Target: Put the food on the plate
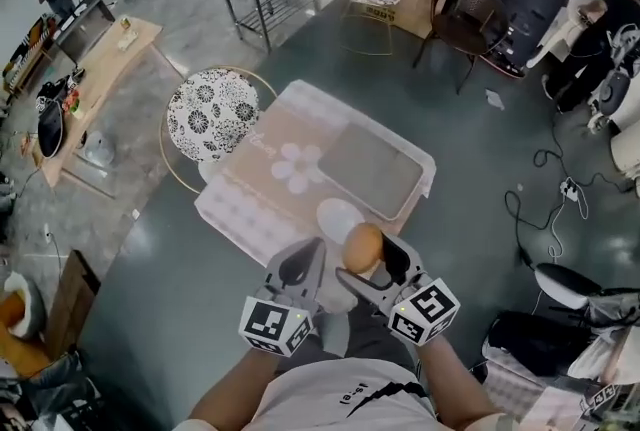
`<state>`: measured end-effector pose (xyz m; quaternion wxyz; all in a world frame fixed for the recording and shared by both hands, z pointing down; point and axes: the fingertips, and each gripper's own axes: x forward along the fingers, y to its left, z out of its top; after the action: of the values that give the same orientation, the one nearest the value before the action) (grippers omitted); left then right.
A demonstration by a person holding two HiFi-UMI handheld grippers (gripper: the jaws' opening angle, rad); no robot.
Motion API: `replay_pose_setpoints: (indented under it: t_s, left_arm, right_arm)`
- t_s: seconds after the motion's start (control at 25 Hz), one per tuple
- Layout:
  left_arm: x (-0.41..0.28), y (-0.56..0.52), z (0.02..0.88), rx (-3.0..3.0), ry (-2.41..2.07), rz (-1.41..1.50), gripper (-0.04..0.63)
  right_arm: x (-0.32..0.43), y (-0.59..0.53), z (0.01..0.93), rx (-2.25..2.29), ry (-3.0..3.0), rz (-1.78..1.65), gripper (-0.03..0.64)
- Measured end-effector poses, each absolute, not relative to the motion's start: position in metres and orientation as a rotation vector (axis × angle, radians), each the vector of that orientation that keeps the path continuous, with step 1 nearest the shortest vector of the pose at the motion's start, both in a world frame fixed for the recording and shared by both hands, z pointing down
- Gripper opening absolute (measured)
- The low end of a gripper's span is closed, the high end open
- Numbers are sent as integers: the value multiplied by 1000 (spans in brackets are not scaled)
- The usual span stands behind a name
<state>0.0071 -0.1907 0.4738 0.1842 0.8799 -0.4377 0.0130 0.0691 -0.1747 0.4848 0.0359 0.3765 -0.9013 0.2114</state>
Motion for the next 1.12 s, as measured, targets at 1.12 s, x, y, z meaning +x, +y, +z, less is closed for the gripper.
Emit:
replay_pose_setpoints:
  t_s: [1.12]
  left_arm:
    - [5,-280,683,2302,-1286,138,6]
  right_arm:
    - [55,-255,766,1028,-2402,667,402]
